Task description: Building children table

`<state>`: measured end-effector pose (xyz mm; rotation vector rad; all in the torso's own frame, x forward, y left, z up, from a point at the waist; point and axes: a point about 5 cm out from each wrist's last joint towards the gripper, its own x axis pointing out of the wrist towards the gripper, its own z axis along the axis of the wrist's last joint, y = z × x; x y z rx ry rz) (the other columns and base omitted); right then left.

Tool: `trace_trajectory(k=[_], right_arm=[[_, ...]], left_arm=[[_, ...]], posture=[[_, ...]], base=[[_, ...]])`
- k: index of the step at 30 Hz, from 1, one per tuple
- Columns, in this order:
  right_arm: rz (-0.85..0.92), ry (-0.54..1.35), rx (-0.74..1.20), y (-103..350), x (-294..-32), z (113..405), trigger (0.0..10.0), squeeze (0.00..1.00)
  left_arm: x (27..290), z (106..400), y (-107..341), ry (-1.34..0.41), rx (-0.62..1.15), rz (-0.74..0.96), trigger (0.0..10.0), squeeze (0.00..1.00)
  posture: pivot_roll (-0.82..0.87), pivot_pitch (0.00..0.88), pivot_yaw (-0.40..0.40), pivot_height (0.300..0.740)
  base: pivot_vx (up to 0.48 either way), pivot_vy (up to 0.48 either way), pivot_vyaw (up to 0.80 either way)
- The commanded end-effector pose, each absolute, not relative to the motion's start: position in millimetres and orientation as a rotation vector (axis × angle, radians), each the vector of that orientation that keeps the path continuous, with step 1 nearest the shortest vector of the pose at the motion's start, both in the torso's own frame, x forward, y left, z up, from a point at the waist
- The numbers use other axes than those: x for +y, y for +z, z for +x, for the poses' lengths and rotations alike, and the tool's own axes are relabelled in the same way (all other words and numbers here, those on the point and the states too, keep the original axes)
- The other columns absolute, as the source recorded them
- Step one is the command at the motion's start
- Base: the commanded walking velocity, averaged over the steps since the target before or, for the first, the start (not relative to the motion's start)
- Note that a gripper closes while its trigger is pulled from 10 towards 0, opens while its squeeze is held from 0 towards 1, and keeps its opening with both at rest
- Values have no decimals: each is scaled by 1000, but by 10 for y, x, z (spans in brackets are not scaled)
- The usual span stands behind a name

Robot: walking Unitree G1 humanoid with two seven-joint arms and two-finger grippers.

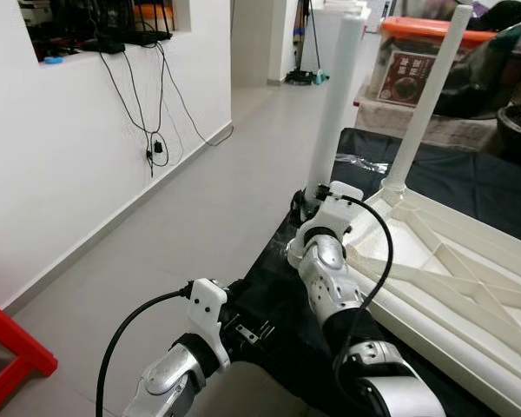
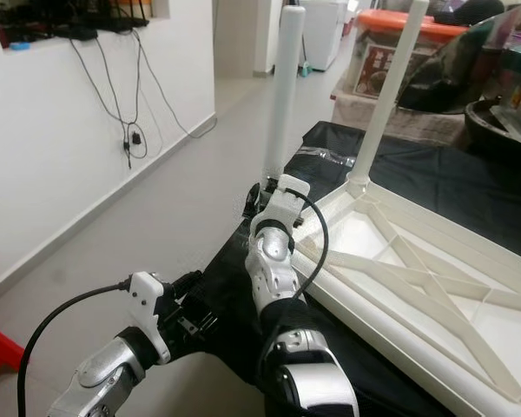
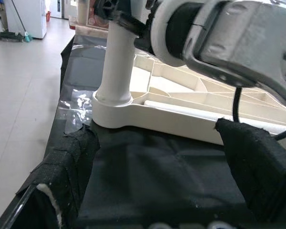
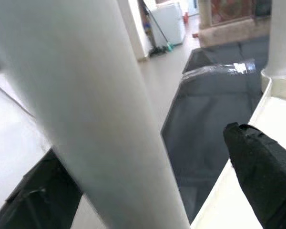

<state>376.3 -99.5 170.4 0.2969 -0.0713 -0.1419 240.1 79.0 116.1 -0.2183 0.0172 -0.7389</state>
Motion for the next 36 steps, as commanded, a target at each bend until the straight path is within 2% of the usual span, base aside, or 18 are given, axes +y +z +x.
trace_trajectory(k=[1, 3, 4, 14, 20, 24, 32, 36], right_arm=[[300, -129, -91, 1672, -976, 3701, 10000, 1000], [296, -110, -111, 1670, -972, 3640, 10000, 1000], [277, -74, -137, 1648, -1000, 3551, 10000, 0], [150, 127, -147, 1413, -1117, 3194, 10000, 0], [36, 113, -80, 1253, -1228, 3034, 10000, 0], [-33, 86, -65, 1215, -1242, 2932, 10000, 0], [-30, 123, -78, 1225, -1217, 2734, 10000, 0], [-30, 150, -76, 1248, -1191, 2712, 10000, 0]], left_arm=[[801, 2399, 1123, -735, 32, -219, 10000, 0], [801, 2397, 1121, -736, 33, -219, 10000, 0], [804, 2398, 1119, -737, 34, -219, 10000, 0], [816, 2411, 1107, -737, 38, -210, 10000, 0], [832, 2436, 1092, -703, 49, -201, 10000, 0], [884, 2470, 1087, -637, 53, -184, 10000, 0], [954, 2491, 1147, -515, 31, -109, 10000, 0], [919, 2449, 1186, -498, 15, -99, 10000, 0]], posture=[[72, 0, -40, 740], [71, 0, -41, 740], [67, 0, -39, 740], [50, 0, -30, 740], [25, 0, -24, 740], [-15, 0, 17, 740], [-22, 0, 44, 740], [-21, 0, 50, 740]], base=[[0, 0, 0], [0, 0, 0], [0, 0, 0], [0, 0, 0], [0, 0, 0], [0, 0, 0], [0, 0, 0], [0, 0, -597]])
